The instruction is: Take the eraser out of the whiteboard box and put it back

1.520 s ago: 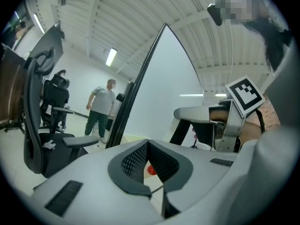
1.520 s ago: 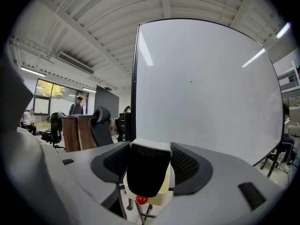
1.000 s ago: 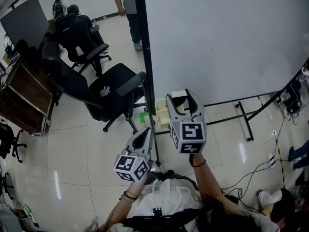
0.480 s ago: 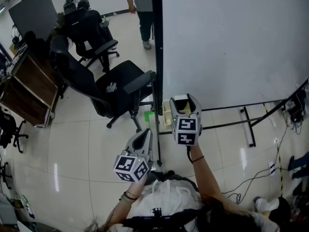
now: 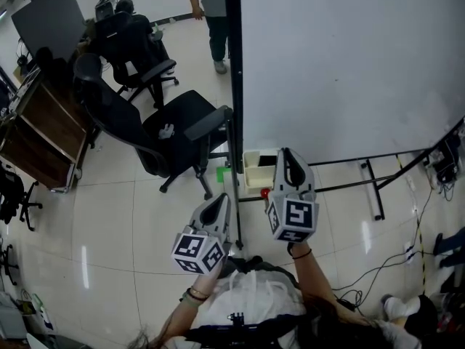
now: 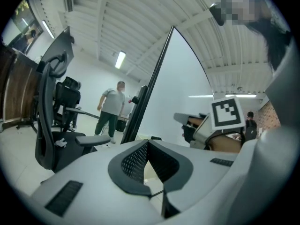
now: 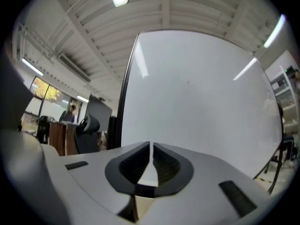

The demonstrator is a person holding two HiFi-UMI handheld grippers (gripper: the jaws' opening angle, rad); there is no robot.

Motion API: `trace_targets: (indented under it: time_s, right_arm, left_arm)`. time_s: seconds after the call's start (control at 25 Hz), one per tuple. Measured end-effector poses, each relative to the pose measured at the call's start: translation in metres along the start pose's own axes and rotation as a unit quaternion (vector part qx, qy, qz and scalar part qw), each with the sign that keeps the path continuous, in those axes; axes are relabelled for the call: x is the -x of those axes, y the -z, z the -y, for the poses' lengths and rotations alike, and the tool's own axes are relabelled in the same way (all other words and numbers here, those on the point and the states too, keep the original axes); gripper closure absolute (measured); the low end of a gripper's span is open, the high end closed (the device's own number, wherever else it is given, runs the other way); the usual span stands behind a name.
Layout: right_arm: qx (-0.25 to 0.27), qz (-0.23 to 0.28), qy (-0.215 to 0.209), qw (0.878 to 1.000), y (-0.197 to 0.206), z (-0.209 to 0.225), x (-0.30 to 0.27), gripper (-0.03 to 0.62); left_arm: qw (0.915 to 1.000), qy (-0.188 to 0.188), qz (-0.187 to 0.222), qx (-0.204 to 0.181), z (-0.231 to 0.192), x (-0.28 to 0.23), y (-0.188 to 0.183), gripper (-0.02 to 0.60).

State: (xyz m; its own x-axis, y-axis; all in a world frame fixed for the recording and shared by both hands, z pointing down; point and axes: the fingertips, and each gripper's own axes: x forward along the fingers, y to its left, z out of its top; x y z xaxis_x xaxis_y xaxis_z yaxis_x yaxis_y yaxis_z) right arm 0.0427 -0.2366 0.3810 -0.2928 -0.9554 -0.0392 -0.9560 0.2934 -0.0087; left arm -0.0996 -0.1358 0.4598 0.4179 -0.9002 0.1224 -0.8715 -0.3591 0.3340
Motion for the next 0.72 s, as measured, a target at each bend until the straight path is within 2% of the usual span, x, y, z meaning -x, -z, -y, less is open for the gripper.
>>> trace_targets:
  time_s: [0.04,0.16,0.24,0.4,0.72]
  right_arm:
    - [-0.022,0.014,0.005,1.000,-0.009,0.004,0.011,0.594]
    - [-0.076,-0.003,-0.006,0.997,-0.011,0.004,0.037,0.594]
    - [-0.092,-0.024,-0.017,0.995,-0.002,0.001,0.048,0.595]
    - [-0.083,-0.065,-0.034,0.994,0.013,-0.011,0.059,0.594]
    - [-0.056,-0.096,-0.057,0.992,0.021,-0.026,0.064,0.594]
  left_arm:
    - [1.0000,0.001,-0.001,0.000,0.000,-0.001,0.000,0.597]
    - [1.0000,0.004,-0.002,0.000,0.001,-0.004,0.001,0.597]
    - [0.9999,0.010,-0.004,0.000,0.005,-0.006,0.002,0.597]
    - [0.9995,0.029,-0.010,-0.002,0.017,-0.013,0.005,0.597]
    - [0.9985,0.051,-0.019,-0.007,0.030,-0.017,0.008,0.597]
